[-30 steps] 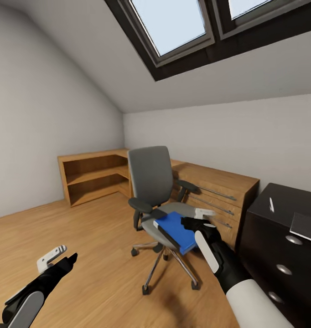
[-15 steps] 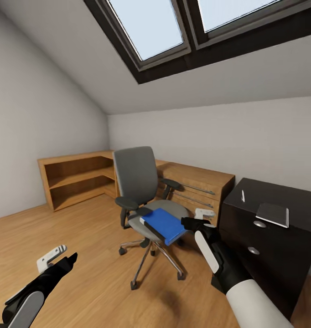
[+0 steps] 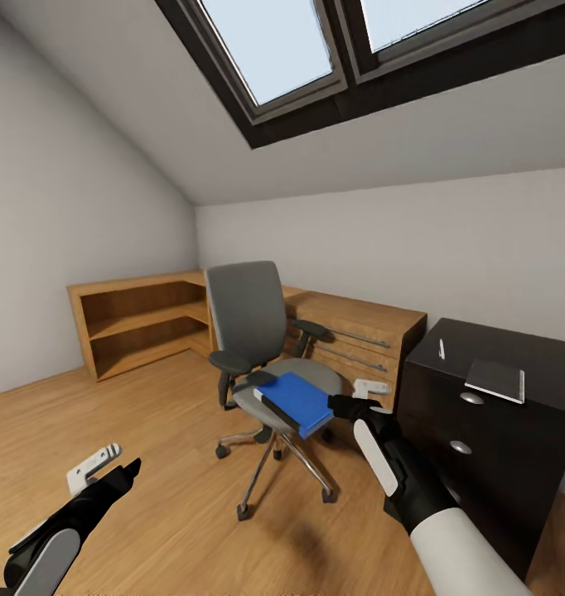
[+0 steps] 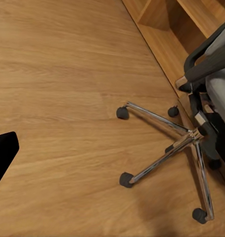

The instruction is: In the bedroom, organize the workspace by keeping the computer under the desk, ensuring the monitor is on the desk, placing the keyboard on the desk next to the monitor, placing the mouse on the desk next to the keyboard, moving the folder from the swivel chair onto the desk next to the mouse, stacking the notebook on top of the folder with the pen on top of the notebook, and positioning the swivel chair next to the desk.

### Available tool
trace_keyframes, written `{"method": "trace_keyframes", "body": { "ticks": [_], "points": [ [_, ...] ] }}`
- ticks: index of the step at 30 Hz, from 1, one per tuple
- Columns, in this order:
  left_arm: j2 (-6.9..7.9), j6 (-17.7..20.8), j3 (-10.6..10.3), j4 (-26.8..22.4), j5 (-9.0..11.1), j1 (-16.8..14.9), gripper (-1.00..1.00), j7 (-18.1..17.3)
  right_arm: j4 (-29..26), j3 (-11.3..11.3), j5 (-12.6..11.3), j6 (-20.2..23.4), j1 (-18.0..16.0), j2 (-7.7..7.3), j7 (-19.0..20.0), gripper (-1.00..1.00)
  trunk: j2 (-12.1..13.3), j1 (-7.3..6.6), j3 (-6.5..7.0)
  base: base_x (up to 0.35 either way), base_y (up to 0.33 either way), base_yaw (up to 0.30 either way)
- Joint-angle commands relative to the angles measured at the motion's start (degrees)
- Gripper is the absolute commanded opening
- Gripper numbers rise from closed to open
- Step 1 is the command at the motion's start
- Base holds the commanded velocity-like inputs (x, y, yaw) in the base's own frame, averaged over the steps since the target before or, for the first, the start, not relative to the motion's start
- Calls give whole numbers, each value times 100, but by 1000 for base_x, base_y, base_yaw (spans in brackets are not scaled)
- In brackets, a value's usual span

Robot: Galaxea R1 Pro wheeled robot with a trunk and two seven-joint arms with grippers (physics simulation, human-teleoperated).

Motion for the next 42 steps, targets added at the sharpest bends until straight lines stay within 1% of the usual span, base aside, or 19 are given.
{"method": "trace_keyframes", "body": {
  "ticks": [1,24,31,39,40,42],
  "points": [
    [5,4,-8,-8,42,-4,100,49,-8,14,-61,8,-3,4,-56,100,-45,22,-25,0,0,0],
    [5,4,-2,-9,42,-4,100,51,17,6,-63,-104,1,-10,-62,100,-967,527,-438,0,0,0],
    [5,4,-2,-9,42,-5,100,51,-7,8,-64,-137,1,10,-62,100,-977,545,-593,0,0,0],
    [5,4,-1,-9,42,-4,100,51,-6,-7,-60,-255,1,-25,-60,100,-987,565,-771,0,0,0],
    [6,4,0,-5,41,-7,100,51,24,-115,-62,-271,1,-79,-59,100,-989,568,-793,0,0,0],
    [7,4,3,-7,42,-6,100,51,33,-210,-63,-281,1,-86,-53,100,-991,573,-837,0,0,0]
  ]
}}
